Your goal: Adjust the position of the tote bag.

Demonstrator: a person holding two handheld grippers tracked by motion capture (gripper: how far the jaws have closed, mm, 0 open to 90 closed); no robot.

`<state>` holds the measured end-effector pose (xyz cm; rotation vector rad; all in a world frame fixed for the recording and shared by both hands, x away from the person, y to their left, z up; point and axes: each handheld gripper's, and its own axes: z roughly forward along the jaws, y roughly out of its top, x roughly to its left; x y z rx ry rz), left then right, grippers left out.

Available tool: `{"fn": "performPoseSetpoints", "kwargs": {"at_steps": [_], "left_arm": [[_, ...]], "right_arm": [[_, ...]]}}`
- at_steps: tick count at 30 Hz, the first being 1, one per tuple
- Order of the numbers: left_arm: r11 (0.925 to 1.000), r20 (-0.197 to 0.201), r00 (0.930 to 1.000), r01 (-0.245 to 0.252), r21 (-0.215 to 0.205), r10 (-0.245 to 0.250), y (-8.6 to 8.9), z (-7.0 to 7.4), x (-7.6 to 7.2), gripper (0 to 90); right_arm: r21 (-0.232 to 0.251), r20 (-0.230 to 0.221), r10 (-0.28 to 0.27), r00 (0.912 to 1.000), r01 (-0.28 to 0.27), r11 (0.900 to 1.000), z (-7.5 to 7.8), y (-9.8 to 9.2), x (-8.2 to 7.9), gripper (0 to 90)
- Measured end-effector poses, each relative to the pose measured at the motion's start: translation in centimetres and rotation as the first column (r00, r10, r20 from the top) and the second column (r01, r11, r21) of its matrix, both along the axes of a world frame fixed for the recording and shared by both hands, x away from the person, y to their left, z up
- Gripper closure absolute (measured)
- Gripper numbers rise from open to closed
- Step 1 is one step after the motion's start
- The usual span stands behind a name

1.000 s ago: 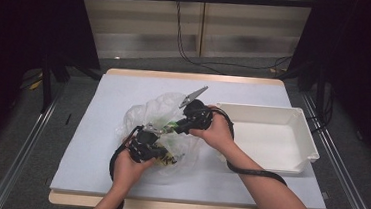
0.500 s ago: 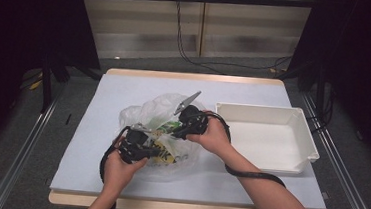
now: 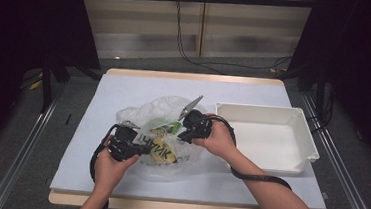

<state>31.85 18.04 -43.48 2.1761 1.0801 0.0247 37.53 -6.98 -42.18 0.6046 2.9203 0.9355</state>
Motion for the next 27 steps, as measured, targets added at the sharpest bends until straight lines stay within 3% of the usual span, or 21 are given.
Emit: {"fn": "performPoseSetpoints", "kwargs": {"at_steps": [6,8,9,11,13,14,16,19,22,25,27], "left_arm": [[0.9995,-0.016,0.9999,0.001,0.032,-0.001,1.4,-0.2,-0.9,90.0],[0.9996,-0.028,0.9995,-0.011,0.026,0.012,1.8,-0.4,-1.0,90.0],[0.9996,-0.027,0.9996,-0.011,0.025,0.012,2.1,-0.4,-1.1,90.0],[0.9999,-0.024,0.9996,-0.012,-0.009,0.012,2.2,-0.4,-1.2,90.0],[0.9999,-0.003,1.0,-0.003,-0.013,0.003,2.0,0.0,-1.1,90.0],[0.9992,0.008,0.9999,-0.014,-0.038,0.014,1.8,0.2,-1.0,90.0],[0.9994,0.067,0.9973,-0.03,-0.018,0.031,1.6,0.6,-0.7,78.0],[0.9973,0.088,0.9944,-0.054,-0.049,0.059,1.4,1.2,-0.2,70.4],[0.9943,0.158,0.9817,-0.104,-0.023,0.106,1.4,1.7,0.2,56.9],[0.9917,0.216,0.9685,-0.128,0.01,0.123,1.6,2.1,0.8,50.4],[0.9902,0.214,0.9677,-0.139,0.01,0.134,1.8,2.1,1.3,50.0]], "right_arm": [[0.003,-0.001,-0.002,1.0,0.002,1.0,0.0,-0.3,-0.3,81.6],[-0.002,-0.009,-0.004,1.0,0.004,1.0,-0.2,-0.4,-0.4,81.8],[0.005,0.011,0.015,0.9998,-0.015,1.0,-0.3,-0.4,-0.3,81.8],[0.001,0.01,0.011,0.9999,-0.011,1.0,-0.3,-0.3,-0.5,81.8],[0.013,0.005,0.01,0.9999,-0.01,1.0,-0.2,-0.3,-0.6,81.8],[0.018,0.014,0.021,0.9997,-0.021,1.0,-0.2,-0.2,-0.5,81.7],[0.026,0.008,0.016,0.9998,-0.017,1.0,-0.1,-0.1,-0.7,81.7],[0.035,0.013,0.031,0.9994,-0.031,0.999,0.0,0.2,-0.9,81.7],[0.039,0.014,0.03,0.9995,-0.03,0.999,0.1,0.3,-1.2,81.4],[0.065,0.018,0.029,0.9994,-0.03,0.997,0.2,0.2,-1.3,81.2],[0.08,0.015,0.025,0.9996,-0.026,0.996,0.3,0.1,-1.3,80.7]]}}
